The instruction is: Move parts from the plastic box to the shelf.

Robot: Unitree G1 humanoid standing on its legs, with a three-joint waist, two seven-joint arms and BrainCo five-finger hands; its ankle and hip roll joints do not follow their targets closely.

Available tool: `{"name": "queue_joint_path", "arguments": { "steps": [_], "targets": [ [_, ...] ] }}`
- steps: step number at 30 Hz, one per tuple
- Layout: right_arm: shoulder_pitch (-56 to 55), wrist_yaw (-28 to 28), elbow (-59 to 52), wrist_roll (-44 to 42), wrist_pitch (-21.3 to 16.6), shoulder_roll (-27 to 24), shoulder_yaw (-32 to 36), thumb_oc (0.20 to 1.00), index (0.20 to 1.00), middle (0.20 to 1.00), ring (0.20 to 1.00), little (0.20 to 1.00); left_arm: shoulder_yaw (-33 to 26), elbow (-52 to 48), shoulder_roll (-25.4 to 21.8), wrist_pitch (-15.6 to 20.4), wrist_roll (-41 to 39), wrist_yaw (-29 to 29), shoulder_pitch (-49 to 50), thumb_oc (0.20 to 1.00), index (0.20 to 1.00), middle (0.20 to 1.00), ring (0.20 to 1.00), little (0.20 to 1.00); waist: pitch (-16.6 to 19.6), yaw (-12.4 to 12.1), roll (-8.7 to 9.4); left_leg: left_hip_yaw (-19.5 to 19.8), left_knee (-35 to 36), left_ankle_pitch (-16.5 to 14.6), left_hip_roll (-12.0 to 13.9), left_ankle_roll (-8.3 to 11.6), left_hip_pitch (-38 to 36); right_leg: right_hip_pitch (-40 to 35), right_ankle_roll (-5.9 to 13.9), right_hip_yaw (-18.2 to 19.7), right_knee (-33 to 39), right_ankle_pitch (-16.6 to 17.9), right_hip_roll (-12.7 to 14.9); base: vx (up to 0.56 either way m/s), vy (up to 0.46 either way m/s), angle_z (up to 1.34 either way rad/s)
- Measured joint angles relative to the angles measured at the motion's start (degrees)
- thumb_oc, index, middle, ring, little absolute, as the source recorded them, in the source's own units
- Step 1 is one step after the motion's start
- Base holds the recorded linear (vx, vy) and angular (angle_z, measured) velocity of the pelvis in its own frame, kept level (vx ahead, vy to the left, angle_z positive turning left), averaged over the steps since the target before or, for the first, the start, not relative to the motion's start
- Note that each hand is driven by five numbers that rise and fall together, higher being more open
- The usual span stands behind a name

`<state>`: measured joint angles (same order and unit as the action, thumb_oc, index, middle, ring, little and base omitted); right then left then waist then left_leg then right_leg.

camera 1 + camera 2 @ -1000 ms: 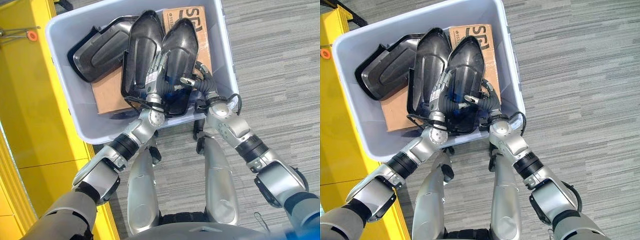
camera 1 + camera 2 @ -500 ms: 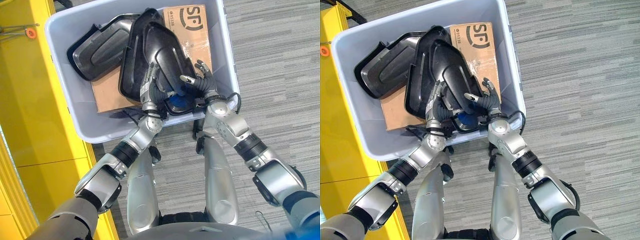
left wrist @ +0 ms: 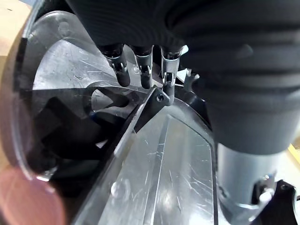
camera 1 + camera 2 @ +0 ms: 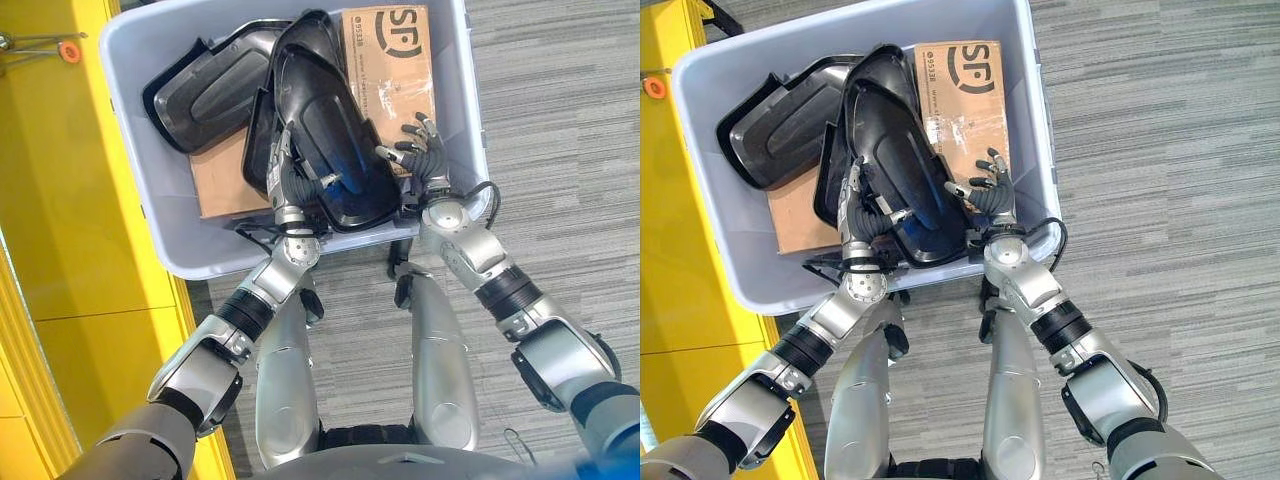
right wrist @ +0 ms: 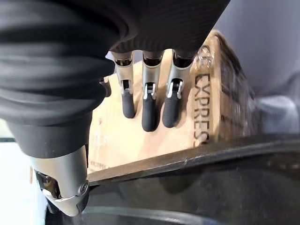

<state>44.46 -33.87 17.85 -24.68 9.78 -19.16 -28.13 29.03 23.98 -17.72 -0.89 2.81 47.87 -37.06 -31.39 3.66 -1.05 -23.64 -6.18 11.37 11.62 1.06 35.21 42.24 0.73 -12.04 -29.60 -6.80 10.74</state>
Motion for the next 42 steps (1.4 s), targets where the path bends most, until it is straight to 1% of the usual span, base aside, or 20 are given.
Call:
{"name": "queue_joint_path", "arguments": {
  "steps": [2,3,5,10,11,14,15,16,22,26,30,36,38,42],
  "targets": [
    [0.1,-0.1,0.0,3.0,0.9,-0.1,0.0,1.0,1.0,1.0,1.0,1.0,0.0,-0.2,0.0,0.0,0.0,0.0,0.0,1.0,1.0,1.0,1.0,1.0,0.0,0.0,0.0,0.1,0.0,0.0,0.0,0.0,0.1,0.1,0.02,0.0,-0.1,0.0,0.1,0.01,0.001,0.02],
    [0.3,-0.1,0.0,6.3,2.4,-0.2,0.0,1.0,1.0,1.0,1.0,1.0,0.0,-0.3,0.0,0.0,-0.1,0.0,-0.2,1.0,1.0,1.0,1.0,1.0,0.0,-0.1,0.0,0.2,0.0,0.0,-0.1,0.0,0.3,0.2,0.09,0.0,-0.2,-0.1,0.3,0.01,-0.004,0.05],
    [0.8,-0.1,0.0,8.3,4.2,-0.5,-0.1,1.0,1.0,1.0,1.0,1.0,0.0,-0.3,0.0,0.0,-0.4,0.0,-0.4,1.0,1.0,1.0,1.0,1.0,0.0,-0.1,0.0,0.3,0.0,0.0,-0.2,-0.02,0.4,0.3,0.12,0.0,-0.3,-0.1,0.4,0.01,-0.012,0.04],
    [2.0,0.3,0.0,9.0,7.2,-1.2,-0.5,1.0,1.0,1.0,1.0,1.0,-0.6,-0.3,-0.1,0.4,-1.7,-0.1,-0.5,1.0,1.0,1.0,1.0,1.0,0.0,-0.2,0.0,0.6,0.0,0.0,-0.2,-0.04,0.4,0.3,0.16,-0.3,-0.5,-0.2,0.4,0.0,-0.009,0.0],
    [2.4,1.0,0.0,9.1,8.0,-1.6,-0.6,1.0,1.0,1.0,1.0,1.0,-0.7,-0.5,0.0,0.7,-1.8,-0.4,-0.4,1.0,1.0,1.0,1.0,1.0,0.0,-0.2,0.0,0.6,0.0,0.1,-0.1,-0.09,0.4,0.2,0.14,-0.5,-0.5,-0.3,0.4,0.01,-0.041,0.02],
    [3.0,2.6,0.8,8.3,8.2,-2.0,-1.1,1.0,1.0,1.0,1.0,1.0,-0.8,-0.6,0.0,1.3,-1.8,-1.1,-0.4,1.0,1.0,1.0,1.0,1.0,0.0,-0.2,0.01,0.7,-0.1,0.2,-0.1,-0.12,0.4,0.1,0.1,-0.7,-0.5,-0.3,0.4,0.01,-0.025,0.01],
    [3.4,4.6,0.9,7.9,9.4,-2.1,-1.2,1.0,1.0,1.0,1.0,1.0,-0.8,-0.6,0.0,1.3,-1.8,-1.8,-0.4,1.0,1.0,1.0,1.0,1.0,0.0,-0.1,0.01,0.8,-0.2,0.2,0.0,-0.12,0.4,0.0,0.1,-0.8,-0.5,-0.3,0.4,0.03,-0.041,0.02],
    [3.5,4.8,0.9,7.8,9.7,-2.2,-1.2,1.0,1.0,1.0,1.0,1.0,-0.8,-0.6,0.0,1.2,-1.8,-1.9,-0.4,1.0,1.0,1.0,1.0,1.0,0.0,-0.1,0.01,0.9,-0.2,0.2,0.0,-0.12,0.4,-0.1,0.1,-0.8,-0.5,-0.3,0.4,0.03,-0.034,0.01],
    [6.0,4.9,4.0,0.5,9.8,-2.4,-1.1,1.0,1.0,1.0,1.0,1.0,-0.7,-0.8,-0.1,-0.1,-2.3,-4.1,-0.7,1.0,1.0,1.0,1.0,1.0,0.1,0.0,0.12,1.9,-0.5,0.1,0.2,0.3,0.7,-0.5,-0.04,-1.5,-0.5,-0.5,0.3,0.01,-0.022,0.04],
    [7.1,7.4,4.4,-2.0,9.8,-4.1,-1.1,1.0,1.0,1.0,1.0,1.0,-0.8,-2.6,0.3,-0.6,-5.8,-5.1,-1.1,1.0,1.0,1.0,1.0,1.0,0.1,-0.1,0.26,2.5,-1.0,0.1,0.5,0.39,1.9,0.1,-0.36,-2.2,-1.1,-0.8,0.4,0.02,-0.019,0.07],
    [7.1,8.7,4.3,-3.3,9.8,-4.2,-1.0,1.0,1.0,1.0,1.0,1.0,-1.1,-3.6,1.1,-1.1,-8.4,-5.0,-0.3,1.0,1.0,1.0,1.0,1.0,0.2,-0.1,0.3,2.4,-1.0,0.1,0.5,0.39,1.9,0.3,-0.36,-2.2,-1.3,-0.9,0.3,0.0,0.0,0.0],
    [6.8,9.4,3.2,-3.3,10.7,-4.3,-1.0,1.0,1.0,1.0,1.0,1.0,-2.1,-4.7,1.4,-0.9,-8.5,-5.7,0.6,1.0,1.0,1.0,1.0,1.0,0.2,-0.2,0.34,2.4,-1.1,0.1,0.5,0.34,1.9,0.3,-0.36,-2.2,-1.3,-0.9,0.3,0.01,0.001,0.0],
    [6.8,10.0,3.2,-3.3,11.0,-4.3,-1.0,1.0,1.0,1.0,1.0,1.0,-2.1,-4.7,1.4,-0.5,-8.5,-6.8,0.8,1.0,1.0,1.0,1.0,1.0,0.3,-0.2,0.37,2.4,-1.1,0.1,0.5,0.37,1.9,0.3,-0.36,-2.2,-1.3,-0.9,0.4,0.0,0.0,0.0],
    [6.9,13.3,3.3,-3.0,12.7,-4.4,-1.1,1.0,1.0,1.0,1.0,1.0,-2.0,-4.7,1.4,0.1,-8.4,-8.1,1.1,1.0,1.0,1.0,1.0,1.0,1.8,-0.4,0.59,2.5,-1.1,0.1,0.6,0.41,3.1,1.4,-0.41,-2.2,-1.3,-1.0,0.4,0.0,0.0,0.0]
  ]
}}
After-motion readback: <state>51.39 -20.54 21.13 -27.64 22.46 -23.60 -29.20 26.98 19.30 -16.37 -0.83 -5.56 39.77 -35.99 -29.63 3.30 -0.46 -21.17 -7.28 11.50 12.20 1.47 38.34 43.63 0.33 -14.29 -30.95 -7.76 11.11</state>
